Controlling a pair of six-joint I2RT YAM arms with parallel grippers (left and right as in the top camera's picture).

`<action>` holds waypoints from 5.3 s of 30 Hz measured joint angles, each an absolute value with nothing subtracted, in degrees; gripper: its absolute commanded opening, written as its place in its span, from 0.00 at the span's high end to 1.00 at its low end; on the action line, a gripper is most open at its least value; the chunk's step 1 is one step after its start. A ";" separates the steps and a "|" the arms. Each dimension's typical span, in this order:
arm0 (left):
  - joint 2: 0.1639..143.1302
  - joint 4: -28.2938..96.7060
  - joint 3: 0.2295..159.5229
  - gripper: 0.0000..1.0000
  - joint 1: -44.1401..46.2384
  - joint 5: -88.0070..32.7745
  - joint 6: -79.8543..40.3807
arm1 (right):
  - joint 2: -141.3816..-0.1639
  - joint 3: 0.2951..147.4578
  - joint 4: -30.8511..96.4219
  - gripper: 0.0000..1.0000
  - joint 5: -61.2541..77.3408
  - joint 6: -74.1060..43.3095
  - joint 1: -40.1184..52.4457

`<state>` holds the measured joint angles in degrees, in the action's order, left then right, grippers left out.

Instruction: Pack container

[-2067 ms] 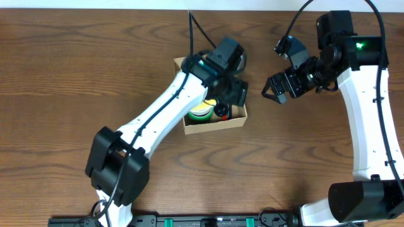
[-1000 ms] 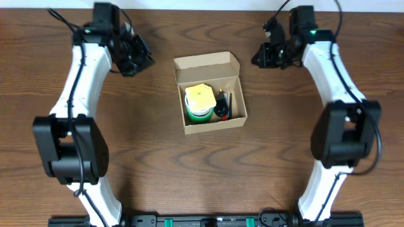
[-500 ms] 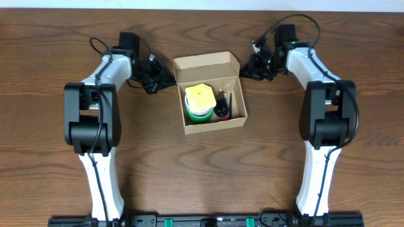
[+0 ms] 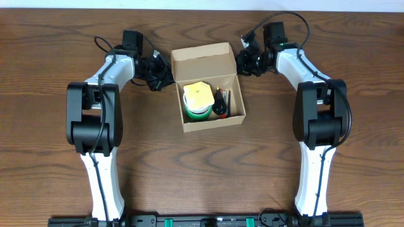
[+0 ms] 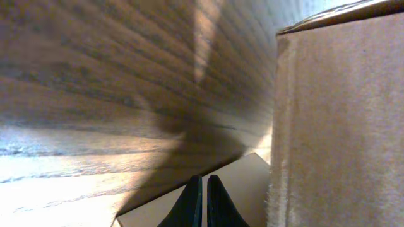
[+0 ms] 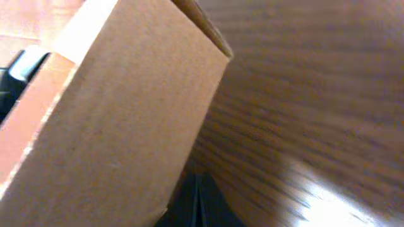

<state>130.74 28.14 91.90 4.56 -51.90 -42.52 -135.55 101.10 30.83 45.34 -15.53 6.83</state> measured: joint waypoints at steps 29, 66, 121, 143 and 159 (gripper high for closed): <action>121.10 33.89 102.15 0.93 5.06 -47.79 -26.70 | -132.99 101.10 18.79 0.99 61.25 -14.70 2.63; 109.08 54.02 102.26 0.94 4.25 -41.30 -8.19 | -114.30 101.10 50.43 0.99 48.64 6.37 5.23; 99.96 50.89 78.26 0.94 19.46 -22.46 -2.76 | -104.47 84.62 61.93 0.99 24.95 9.50 16.97; 94.65 56.16 79.77 0.94 19.66 -17.61 -3.09 | -99.00 75.99 56.29 0.99 16.91 6.09 19.59; 64.31 63.42 71.50 0.94 19.73 -18.13 -3.20 | -67.70 72.01 61.21 0.98 15.53 -2.42 21.30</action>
<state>64.31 63.42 71.50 19.73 -18.13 -3.20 -67.70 72.01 61.21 15.53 -2.42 21.30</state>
